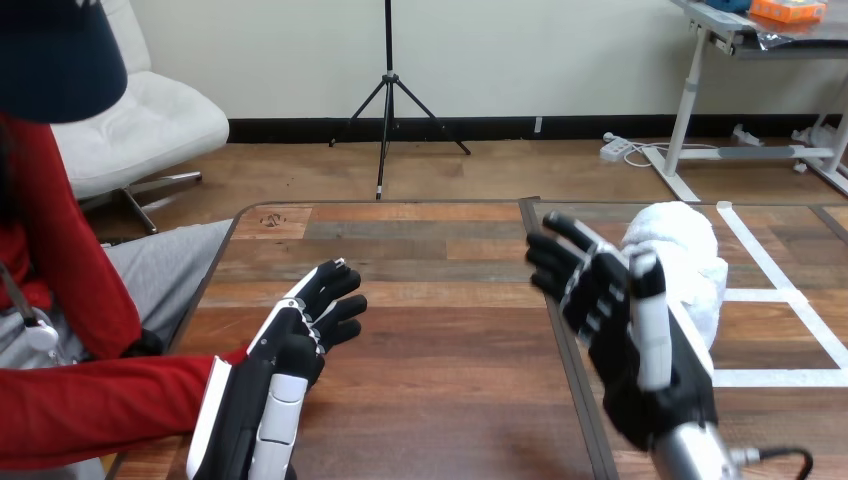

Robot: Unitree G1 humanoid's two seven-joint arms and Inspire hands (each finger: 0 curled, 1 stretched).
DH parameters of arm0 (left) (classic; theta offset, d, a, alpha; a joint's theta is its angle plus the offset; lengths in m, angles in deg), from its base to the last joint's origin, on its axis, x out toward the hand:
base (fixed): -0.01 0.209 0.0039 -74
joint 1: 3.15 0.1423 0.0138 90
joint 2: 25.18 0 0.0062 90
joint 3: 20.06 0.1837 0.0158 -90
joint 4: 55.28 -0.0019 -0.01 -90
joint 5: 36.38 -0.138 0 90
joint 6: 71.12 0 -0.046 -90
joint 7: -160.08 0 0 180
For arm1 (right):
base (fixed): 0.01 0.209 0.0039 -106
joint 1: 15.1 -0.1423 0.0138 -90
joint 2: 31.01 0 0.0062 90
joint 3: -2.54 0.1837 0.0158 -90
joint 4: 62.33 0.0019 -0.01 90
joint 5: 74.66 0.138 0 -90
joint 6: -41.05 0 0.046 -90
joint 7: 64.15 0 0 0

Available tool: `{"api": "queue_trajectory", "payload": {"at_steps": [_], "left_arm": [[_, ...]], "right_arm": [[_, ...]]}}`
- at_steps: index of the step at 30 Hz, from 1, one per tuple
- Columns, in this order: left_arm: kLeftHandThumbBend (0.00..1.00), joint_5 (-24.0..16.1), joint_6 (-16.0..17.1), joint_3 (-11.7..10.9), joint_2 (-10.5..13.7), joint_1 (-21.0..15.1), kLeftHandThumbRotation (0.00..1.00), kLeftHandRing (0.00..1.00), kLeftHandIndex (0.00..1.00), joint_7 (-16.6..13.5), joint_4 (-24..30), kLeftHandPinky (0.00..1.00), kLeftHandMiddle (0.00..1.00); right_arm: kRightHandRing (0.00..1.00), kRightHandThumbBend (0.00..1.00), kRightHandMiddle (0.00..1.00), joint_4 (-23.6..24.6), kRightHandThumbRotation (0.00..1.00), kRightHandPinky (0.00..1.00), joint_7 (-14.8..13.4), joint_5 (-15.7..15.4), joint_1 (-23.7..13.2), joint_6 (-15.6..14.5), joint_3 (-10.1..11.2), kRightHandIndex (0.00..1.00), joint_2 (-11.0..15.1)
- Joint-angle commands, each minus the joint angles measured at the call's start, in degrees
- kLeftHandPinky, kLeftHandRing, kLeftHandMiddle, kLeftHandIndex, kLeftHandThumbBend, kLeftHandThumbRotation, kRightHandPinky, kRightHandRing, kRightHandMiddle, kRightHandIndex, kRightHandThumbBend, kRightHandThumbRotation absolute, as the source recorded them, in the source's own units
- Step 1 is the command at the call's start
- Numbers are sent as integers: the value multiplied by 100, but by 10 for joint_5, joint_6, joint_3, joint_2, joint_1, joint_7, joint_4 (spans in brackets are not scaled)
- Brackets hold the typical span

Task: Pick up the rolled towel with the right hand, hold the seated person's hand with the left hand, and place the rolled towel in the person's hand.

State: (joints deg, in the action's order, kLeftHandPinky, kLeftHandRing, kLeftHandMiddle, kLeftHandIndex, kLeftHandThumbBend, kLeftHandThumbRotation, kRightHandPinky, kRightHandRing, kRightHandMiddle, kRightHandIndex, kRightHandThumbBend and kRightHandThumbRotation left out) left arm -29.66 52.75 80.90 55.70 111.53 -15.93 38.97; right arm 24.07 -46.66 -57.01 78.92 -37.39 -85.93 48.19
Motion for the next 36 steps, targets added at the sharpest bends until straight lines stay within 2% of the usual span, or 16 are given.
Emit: {"api": "queue_trajectory", "payload": {"at_steps": [1,9,14,18,26,36], "left_arm": [[71,8,-2,1,-28,-18,97,82,85,1,35,77,85],[71,5,1,-1,-25,-11,96,81,85,2,35,76,84],[70,7,0,-1,-25,-9,97,81,85,2,37,75,84],[70,9,-5,-1,-25,-7,97,80,85,2,40,75,84],[72,8,-6,-2,-24,-7,96,79,83,2,41,73,83],[71,6,-8,-2,-24,-7,96,79,83,3,42,73,83]], "right_arm": [[92,93,89,-60,96,98,-12,-15,-127,10,35,90,26],[93,95,91,-128,94,100,-30,-38,-185,35,56,93,47],[92,98,92,-168,91,97,-41,-56,-211,53,64,93,63],[91,99,91,-205,90,95,-69,-82,-236,69,68,92,73],[92,100,91,-277,88,93,-101,-125,-280,95,69,92,99],[94,100,93,-382,85,91,-164,-207,-342,129,53,95,141]]}}
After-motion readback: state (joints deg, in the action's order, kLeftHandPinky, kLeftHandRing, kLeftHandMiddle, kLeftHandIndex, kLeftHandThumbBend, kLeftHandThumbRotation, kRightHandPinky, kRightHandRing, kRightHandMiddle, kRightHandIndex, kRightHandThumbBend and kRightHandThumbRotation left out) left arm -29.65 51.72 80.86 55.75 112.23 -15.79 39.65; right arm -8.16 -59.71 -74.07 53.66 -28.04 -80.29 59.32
